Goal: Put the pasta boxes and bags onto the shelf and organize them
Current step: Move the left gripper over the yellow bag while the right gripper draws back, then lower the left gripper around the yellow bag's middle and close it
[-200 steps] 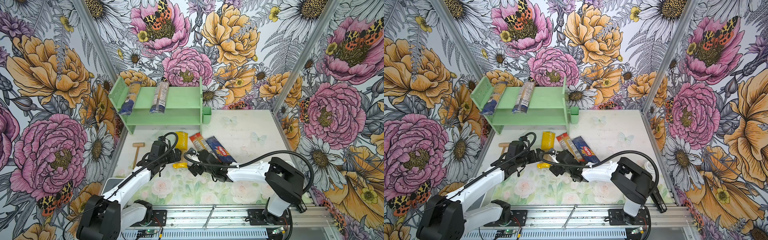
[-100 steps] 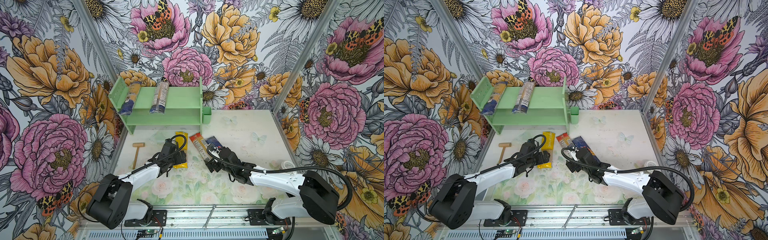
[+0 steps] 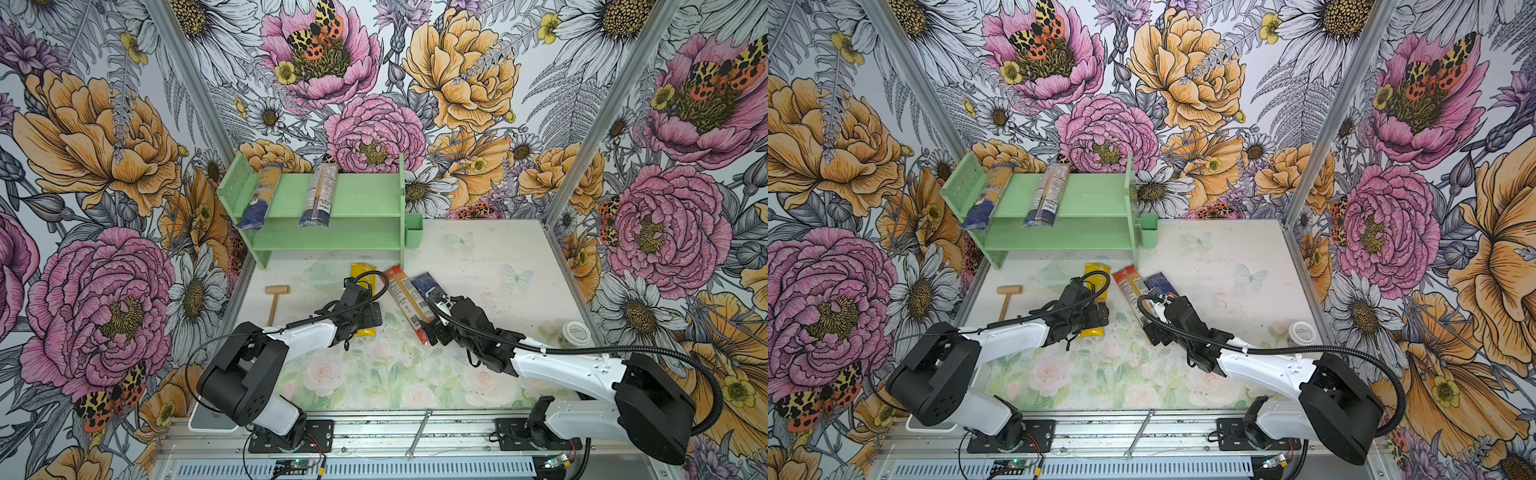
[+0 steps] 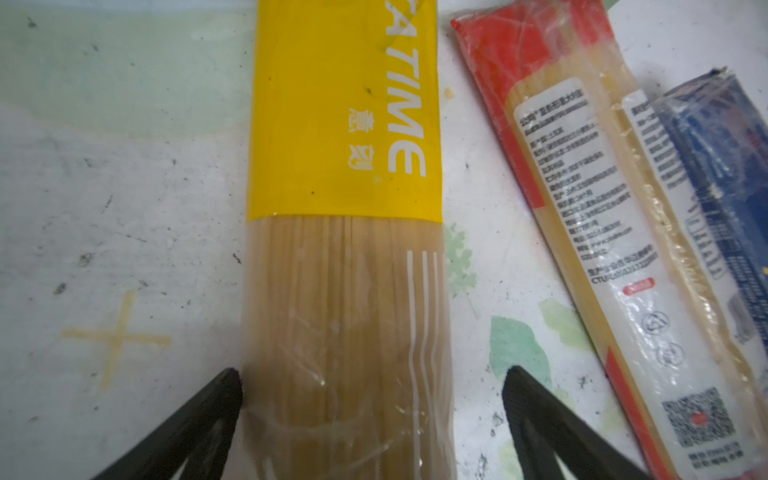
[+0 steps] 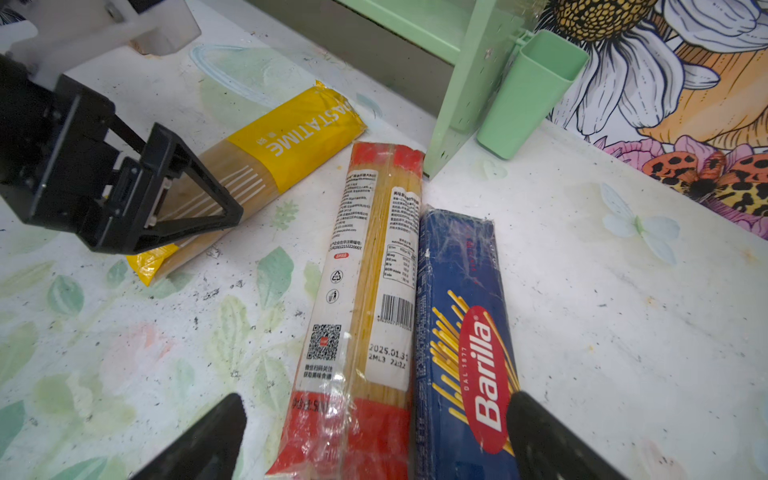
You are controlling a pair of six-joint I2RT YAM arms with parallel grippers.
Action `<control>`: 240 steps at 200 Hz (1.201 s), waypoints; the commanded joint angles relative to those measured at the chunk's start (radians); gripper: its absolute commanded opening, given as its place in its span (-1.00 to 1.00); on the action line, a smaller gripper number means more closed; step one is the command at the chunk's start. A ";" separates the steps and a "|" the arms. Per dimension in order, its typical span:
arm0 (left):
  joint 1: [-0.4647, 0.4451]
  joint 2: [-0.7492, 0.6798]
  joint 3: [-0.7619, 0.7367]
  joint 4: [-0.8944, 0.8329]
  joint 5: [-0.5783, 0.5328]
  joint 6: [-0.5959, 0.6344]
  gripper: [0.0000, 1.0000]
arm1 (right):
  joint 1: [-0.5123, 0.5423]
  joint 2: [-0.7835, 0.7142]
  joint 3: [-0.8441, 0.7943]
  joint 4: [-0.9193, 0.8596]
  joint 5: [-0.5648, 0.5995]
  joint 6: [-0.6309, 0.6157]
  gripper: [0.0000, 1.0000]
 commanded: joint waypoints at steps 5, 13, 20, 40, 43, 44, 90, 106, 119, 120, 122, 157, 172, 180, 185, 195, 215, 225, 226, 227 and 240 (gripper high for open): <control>-0.027 0.051 0.047 0.000 -0.080 0.002 0.98 | -0.011 -0.027 -0.009 0.018 0.014 0.010 0.99; -0.033 0.064 0.057 -0.010 -0.086 0.000 0.98 | -0.011 -0.029 -0.013 0.021 0.013 0.009 0.99; -0.036 0.077 0.064 -0.019 -0.092 -0.002 0.97 | -0.011 -0.029 -0.014 0.020 0.014 0.009 0.99; -0.045 0.108 0.085 -0.045 -0.111 -0.007 0.98 | -0.012 -0.034 -0.020 0.023 0.017 0.007 0.99; -0.046 0.110 0.088 -0.049 -0.115 -0.008 0.98 | -0.011 -0.034 -0.022 0.025 0.017 0.008 0.99; -0.046 0.112 0.088 -0.050 -0.117 -0.007 0.98 | -0.012 -0.035 -0.022 0.026 0.017 0.007 0.99; -0.061 0.131 0.100 -0.097 -0.158 -0.026 0.98 | -0.046 -0.039 -0.034 0.044 0.014 0.003 0.99; -0.065 0.125 0.097 -0.112 -0.169 -0.027 0.98 | -0.051 -0.042 -0.034 0.047 0.012 0.002 0.99; -0.068 0.120 0.092 -0.113 -0.171 -0.028 0.97 | -0.055 -0.041 -0.034 0.053 0.007 0.001 0.99; -0.068 0.120 0.091 -0.113 -0.171 -0.028 0.97 | -0.056 -0.042 -0.034 0.053 0.007 0.001 0.99; -0.069 0.119 0.091 -0.113 -0.173 -0.029 0.97 | -0.057 -0.042 -0.034 0.053 0.006 0.001 0.99; -0.074 0.111 0.078 -0.116 -0.184 -0.033 0.77 | -0.060 -0.049 -0.034 0.054 -0.001 -0.002 0.99; -0.075 0.113 0.077 -0.119 -0.186 -0.038 0.66 | -0.061 -0.056 -0.035 0.055 -0.003 -0.003 0.99; -0.075 0.114 0.077 -0.120 -0.186 -0.039 0.62 | -0.061 -0.060 -0.037 0.055 -0.003 -0.004 0.99; -0.075 0.116 0.077 -0.123 -0.186 -0.039 0.61 | -0.063 -0.062 -0.038 0.054 -0.002 -0.004 0.99; -0.075 0.119 0.079 -0.127 -0.189 -0.041 0.59 | -0.064 -0.068 -0.040 0.053 -0.001 -0.004 0.99; -0.075 0.124 0.079 -0.128 -0.189 -0.043 0.55 | -0.065 -0.079 -0.043 0.054 -0.003 -0.004 0.99; -0.075 0.128 0.078 -0.128 -0.187 -0.043 0.50 | -0.067 -0.083 -0.044 0.053 -0.005 -0.004 0.99; -0.075 0.128 0.079 -0.128 -0.187 -0.044 0.49 | -0.068 -0.083 -0.043 0.053 -0.004 -0.004 0.99; -0.075 0.129 0.079 -0.128 -0.186 -0.043 0.48 | -0.068 -0.084 -0.045 0.053 -0.005 -0.004 0.99; -0.074 0.135 0.082 -0.130 -0.183 -0.042 0.40 | -0.068 -0.087 -0.046 0.053 -0.005 -0.003 0.99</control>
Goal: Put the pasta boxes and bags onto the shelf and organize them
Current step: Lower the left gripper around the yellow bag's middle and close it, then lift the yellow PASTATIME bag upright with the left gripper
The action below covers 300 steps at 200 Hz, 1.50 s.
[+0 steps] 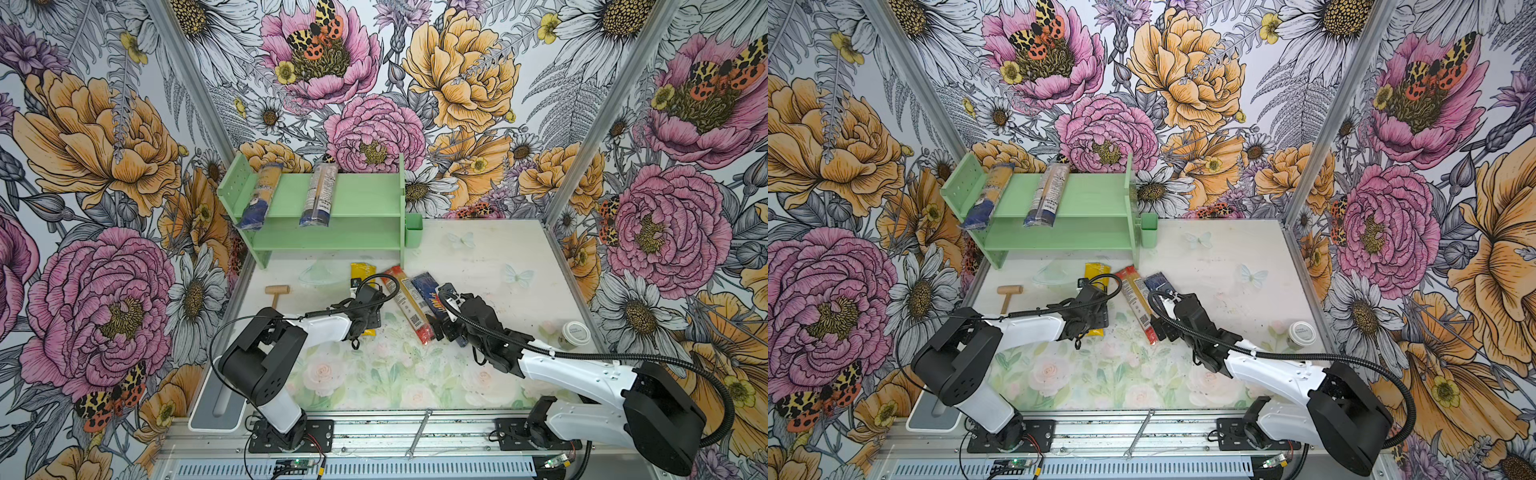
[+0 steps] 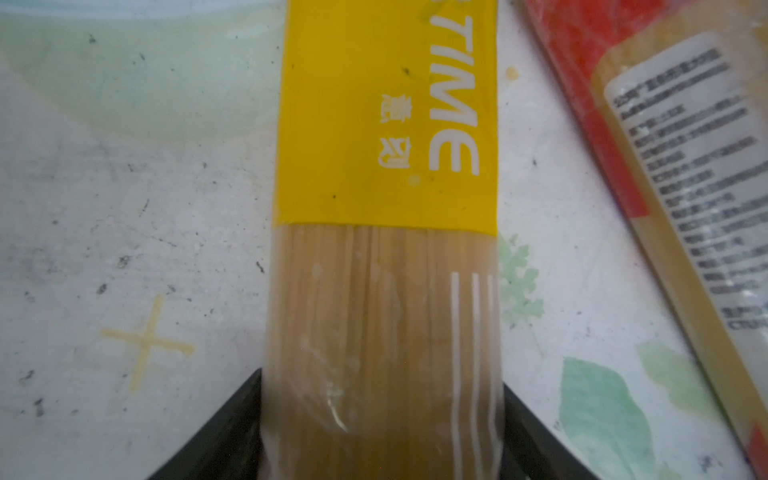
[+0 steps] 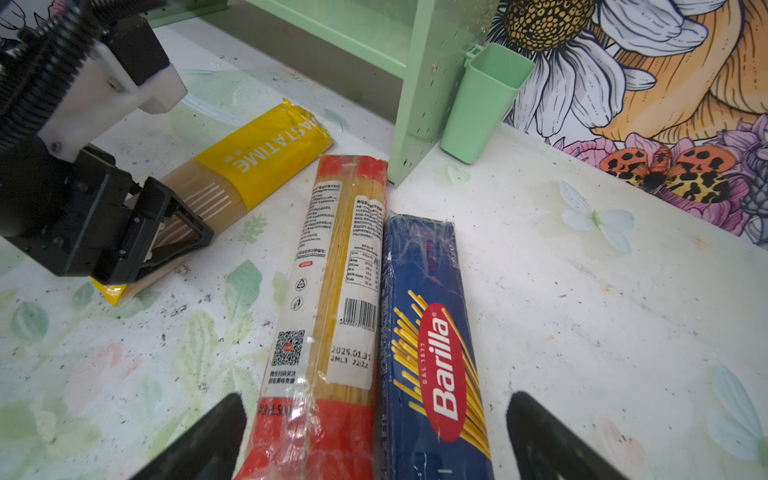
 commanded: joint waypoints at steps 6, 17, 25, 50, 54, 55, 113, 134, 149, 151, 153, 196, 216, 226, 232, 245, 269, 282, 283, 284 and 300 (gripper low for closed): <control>-0.009 0.026 -0.006 -0.033 0.007 -0.012 0.36 | -0.008 -0.026 -0.013 0.027 -0.007 -0.003 0.99; -0.009 0.032 -0.003 -0.034 0.012 -0.012 0.30 | -0.010 -0.028 -0.013 0.027 -0.008 -0.003 0.99; -0.010 0.035 -0.003 -0.034 0.016 -0.011 0.26 | -0.009 -0.029 -0.014 0.025 -0.008 -0.003 0.99; -0.009 0.040 0.007 -0.048 0.030 -0.006 0.18 | -0.009 -0.032 -0.014 0.023 -0.008 -0.003 0.99; -0.009 0.040 0.009 -0.051 0.030 -0.004 0.17 | -0.009 -0.033 -0.014 0.023 -0.006 -0.001 0.99; -0.010 0.040 0.009 -0.052 0.031 -0.005 0.16 | -0.010 -0.033 -0.014 0.022 -0.005 -0.002 0.99; -0.009 0.027 0.023 -0.083 0.033 0.004 -0.37 | -0.012 -0.034 -0.008 0.014 -0.002 -0.006 0.99; -0.009 0.018 0.030 -0.099 0.036 0.012 -0.61 | -0.014 -0.038 -0.006 0.008 0.003 -0.010 0.99; -0.008 0.008 0.031 -0.109 0.039 0.016 -0.71 | -0.015 -0.039 -0.005 0.000 0.005 -0.008 0.99; -0.008 0.007 0.032 -0.109 0.040 0.017 -0.73 | -0.015 -0.039 -0.005 -0.001 0.006 -0.008 0.99; -0.007 0.006 0.032 -0.111 0.042 0.018 -0.74 | -0.015 -0.040 -0.006 -0.002 0.005 -0.009 0.99; -0.008 -0.035 0.048 -0.140 0.063 0.044 -1.00 | -0.014 -0.051 0.000 -0.016 0.010 -0.008 0.99; -0.006 -0.054 0.066 -0.163 0.084 0.049 -1.00 | -0.015 -0.055 0.001 -0.021 0.013 -0.009 0.99; -0.007 -0.070 0.073 -0.171 0.092 0.051 -1.00 | -0.015 -0.054 0.001 -0.026 0.016 -0.009 0.99; -0.006 -0.082 0.075 -0.176 0.096 0.050 -1.00 | -0.015 -0.054 0.003 -0.029 0.017 -0.010 0.99; -0.007 -0.112 0.082 -0.187 0.109 0.055 -1.00 | -0.016 -0.054 0.006 -0.037 0.024 -0.009 0.99; -0.004 -0.157 0.106 -0.238 0.131 0.076 -1.00 | -0.015 -0.055 0.008 -0.044 0.039 -0.007 0.99; 0.006 -0.172 0.124 -0.274 0.172 0.088 -1.00 | -0.016 -0.054 0.009 -0.043 0.047 0.000 0.99; 0.007 -0.173 0.126 -0.277 0.174 0.088 -1.00 | -0.015 -0.054 0.009 -0.043 0.047 0.000 0.99; 0.008 -0.174 0.128 -0.278 0.176 0.089 -1.00 | -0.016 -0.054 0.009 -0.042 0.046 0.000 0.99; 0.015 -0.194 0.141 -0.308 0.204 0.096 -1.00 | -0.016 -0.054 0.007 -0.037 0.044 0.003 0.99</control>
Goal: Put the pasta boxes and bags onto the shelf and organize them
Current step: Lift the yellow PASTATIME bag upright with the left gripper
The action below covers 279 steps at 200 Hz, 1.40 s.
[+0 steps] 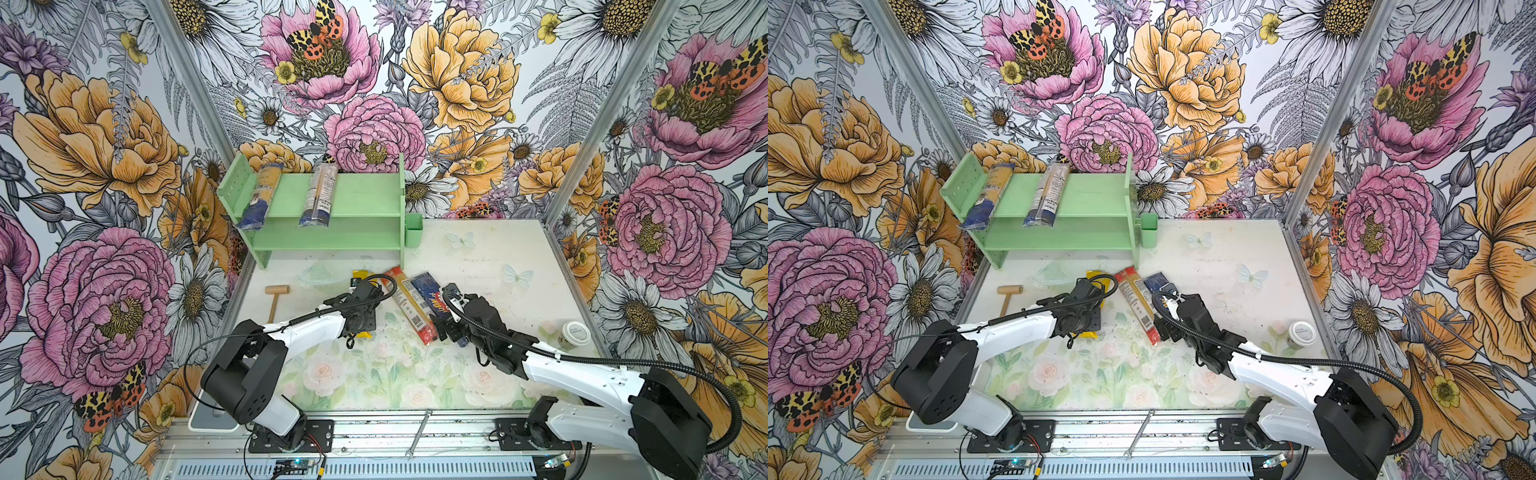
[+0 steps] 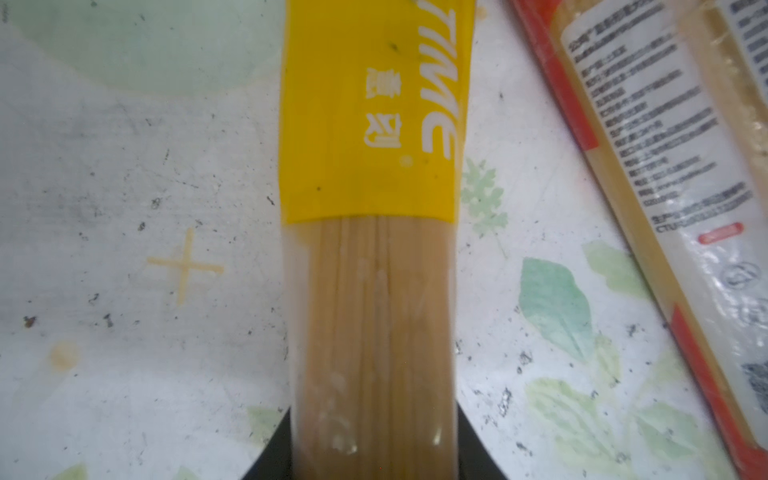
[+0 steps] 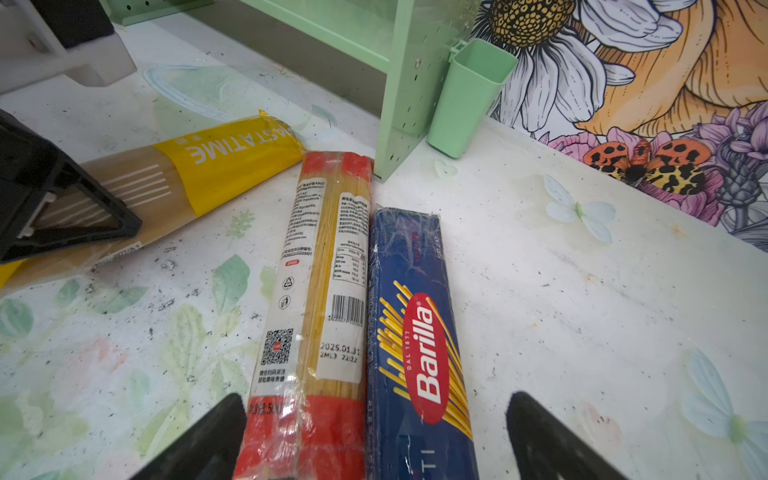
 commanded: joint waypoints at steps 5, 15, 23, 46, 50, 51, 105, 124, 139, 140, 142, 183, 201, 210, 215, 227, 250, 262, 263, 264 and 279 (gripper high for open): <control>0.010 -0.072 0.074 -0.031 0.089 0.056 -1.00 | -0.004 -0.020 0.015 0.005 0.021 0.004 0.99; 0.011 -0.084 0.081 -0.049 0.099 0.057 -1.00 | -0.004 -0.020 0.016 0.005 0.023 0.003 0.99; 0.012 -0.095 0.087 -0.060 0.101 0.057 -1.00 | -0.003 -0.022 0.015 0.006 0.023 0.003 0.99; 0.014 -0.121 0.094 -0.088 0.088 0.054 -1.00 | -0.005 -0.021 0.017 0.002 0.024 0.003 0.99; 0.013 -0.126 0.094 -0.092 0.085 0.053 -1.00 | -0.005 -0.020 0.017 0.002 0.024 0.003 0.99; 0.014 -0.126 0.094 -0.092 0.084 0.053 -1.00 | -0.005 -0.020 0.017 0.002 0.024 0.003 0.99; 0.026 -0.176 0.093 -0.126 0.036 0.026 -1.00 | -0.005 -0.020 0.015 -0.004 0.024 0.010 0.99; 0.028 -0.199 0.094 -0.131 0.034 0.023 -1.00 | -0.005 -0.022 0.014 -0.007 0.025 0.013 0.99; 0.030 -0.221 0.101 -0.145 0.034 0.022 -1.00 | -0.005 -0.022 0.014 -0.008 0.026 0.012 0.99; 0.030 -0.222 0.102 -0.147 0.035 0.023 -1.00 | -0.005 -0.022 0.014 -0.008 0.027 0.011 0.99; 0.030 -0.225 0.104 -0.149 0.035 0.023 -1.00 | -0.005 -0.022 0.013 -0.008 0.028 0.011 0.99; 0.032 -0.257 0.157 -0.223 0.084 0.040 -1.00 | -0.005 -0.017 0.015 -0.006 0.029 0.007 0.99; 0.030 -0.270 0.178 -0.248 0.083 0.039 -1.00 | -0.004 -0.014 0.015 -0.004 0.028 0.007 0.99; 0.030 -0.281 0.187 -0.259 0.085 0.039 -1.00 | -0.005 -0.012 0.016 -0.005 0.028 0.008 0.99; 0.029 -0.287 0.192 -0.264 0.087 0.039 -1.00 | -0.005 -0.012 0.017 -0.006 0.028 0.008 0.99; 0.028 -0.303 0.204 -0.273 0.095 0.040 -1.00 | -0.005 -0.011 0.016 -0.004 0.028 0.007 0.99; 0.026 -0.337 0.232 -0.307 0.095 0.037 -1.00 | -0.007 -0.009 0.018 -0.005 0.030 0.003 0.99; 0.022 -0.359 0.245 -0.320 0.092 0.036 -1.00 | -0.007 -0.006 0.020 -0.005 0.030 0.002 0.99; 0.023 -0.360 0.246 -0.321 0.092 0.036 -1.00 | -0.007 -0.006 0.020 -0.005 0.031 0.003 0.99; 0.023 -0.362 0.248 -0.322 0.092 0.035 -1.00 | -0.007 -0.005 0.021 -0.005 0.030 0.003 0.99; 0.018 -0.391 0.263 -0.333 0.092 0.035 -1.00 | -0.007 0.002 0.023 -0.004 0.029 0.002 0.99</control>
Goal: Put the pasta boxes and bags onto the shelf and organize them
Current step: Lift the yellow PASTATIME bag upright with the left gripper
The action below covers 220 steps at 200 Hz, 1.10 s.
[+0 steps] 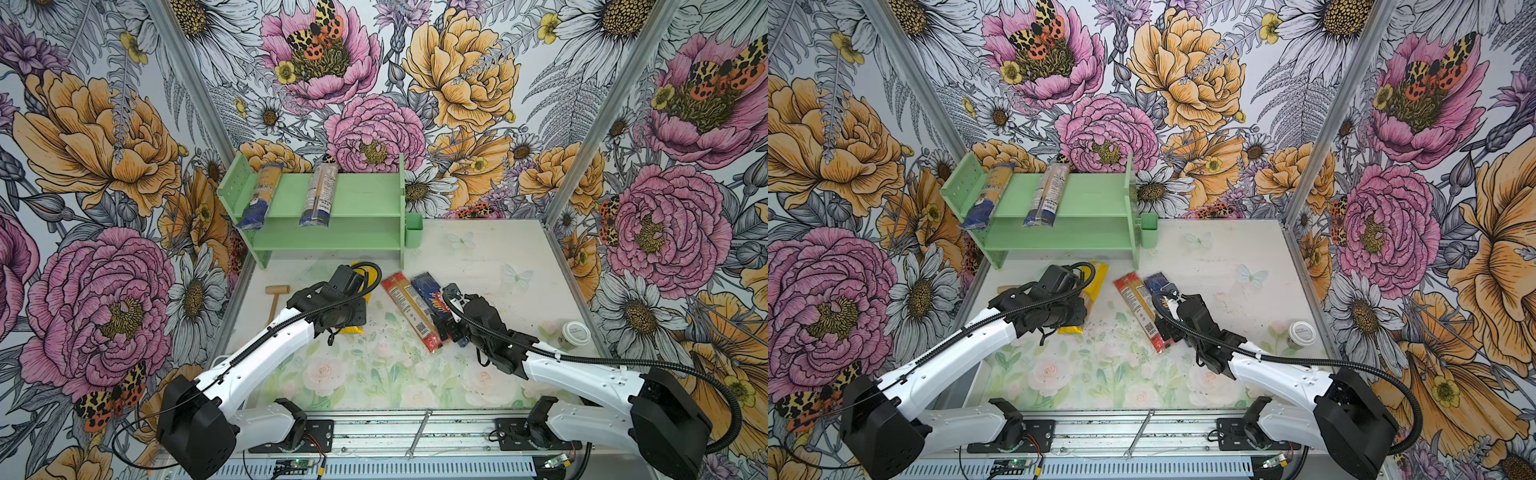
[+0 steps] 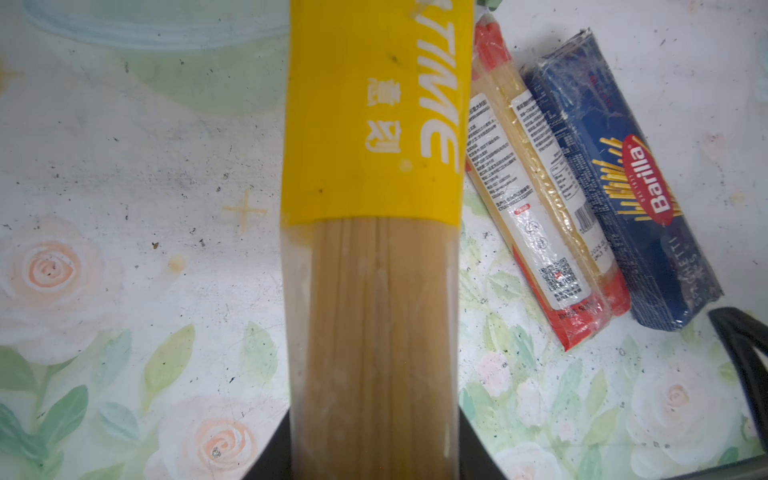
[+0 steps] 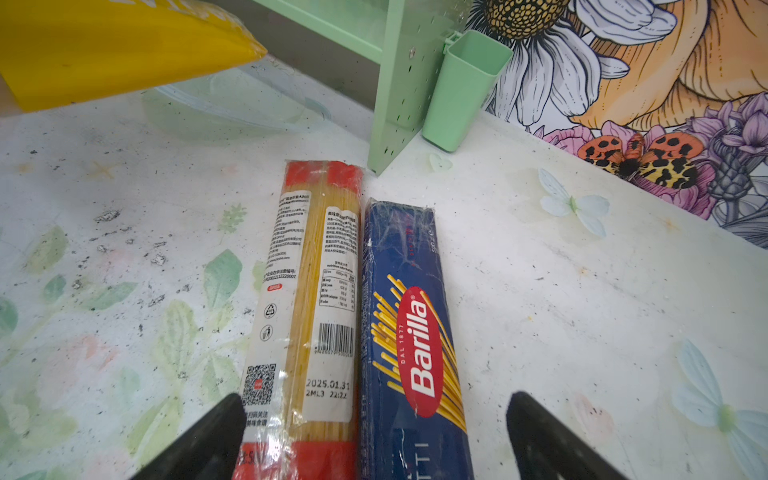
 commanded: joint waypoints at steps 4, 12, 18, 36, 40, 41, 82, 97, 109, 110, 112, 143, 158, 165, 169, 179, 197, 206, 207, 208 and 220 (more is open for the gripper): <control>-0.007 -0.086 0.084 0.061 -0.012 0.016 -1.00 | -0.005 0.004 0.023 0.007 0.020 0.002 0.99; -0.008 -0.099 0.092 0.056 -0.015 0.016 -1.00 | -0.006 0.009 0.025 0.008 0.019 0.001 0.99; -0.010 -0.107 0.098 0.051 -0.018 0.016 -1.00 | -0.006 0.012 0.027 0.010 0.018 0.002 0.99; -0.012 -0.131 0.118 0.038 -0.012 0.015 -1.00 | -0.008 0.022 0.033 0.012 0.014 0.002 0.99; -0.014 -0.133 0.123 0.035 -0.010 0.015 -1.00 | -0.008 0.024 0.034 0.012 0.012 0.002 0.99; -0.014 -0.133 0.124 0.034 -0.011 0.016 -1.00 | -0.008 0.025 0.034 0.012 0.013 0.002 0.99; -0.049 -0.161 0.186 0.001 -0.075 0.013 -1.00 | -0.009 0.039 0.040 0.017 0.007 0.001 0.99; -0.056 -0.168 0.202 0.000 -0.077 0.014 -1.00 | -0.009 0.043 0.041 0.019 0.003 0.002 0.99; -0.062 -0.169 0.215 0.002 -0.093 0.017 -1.00 | -0.009 0.045 0.039 0.020 0.003 0.003 0.99; -0.063 -0.171 0.216 0.002 -0.101 0.017 -1.00 | -0.009 0.045 0.040 0.019 0.003 0.003 0.99; -0.064 -0.172 0.218 0.001 -0.109 0.017 -1.00 | -0.008 0.045 0.040 0.019 0.003 0.002 0.99; -0.069 -0.169 0.270 0.003 -0.148 0.031 -1.00 | -0.009 0.049 0.041 0.020 0.002 0.002 0.99; -0.073 -0.165 0.293 0.004 -0.175 0.031 -1.00 | -0.009 0.047 0.040 0.021 0.003 0.003 0.99; -0.074 -0.163 0.302 0.004 -0.183 0.029 -1.00 | -0.009 0.046 0.040 0.022 0.003 0.004 0.99; -0.074 -0.163 0.307 0.005 -0.188 0.029 -1.00 | -0.009 0.047 0.040 0.019 0.003 0.005 0.99; -0.077 -0.159 0.319 0.007 -0.195 0.030 -1.00 | -0.009 0.046 0.039 0.020 0.003 0.007 0.99; -0.083 -0.149 0.344 0.010 -0.209 0.038 -1.00 | -0.009 0.045 0.037 0.019 0.003 0.005 0.99; -0.085 -0.143 0.357 0.014 -0.213 0.044 -1.00 | -0.010 0.044 0.037 0.020 0.003 0.005 0.99; -0.086 -0.142 0.358 0.013 -0.214 0.045 -1.00 | -0.009 0.043 0.037 0.020 0.003 0.004 0.99; -0.086 -0.141 0.359 0.013 -0.215 0.047 -1.00 | -0.009 0.043 0.037 0.020 0.003 0.005 0.99; -0.087 -0.130 0.380 0.018 -0.222 0.055 -1.00 | -0.009 0.044 0.037 0.019 0.002 0.005 0.99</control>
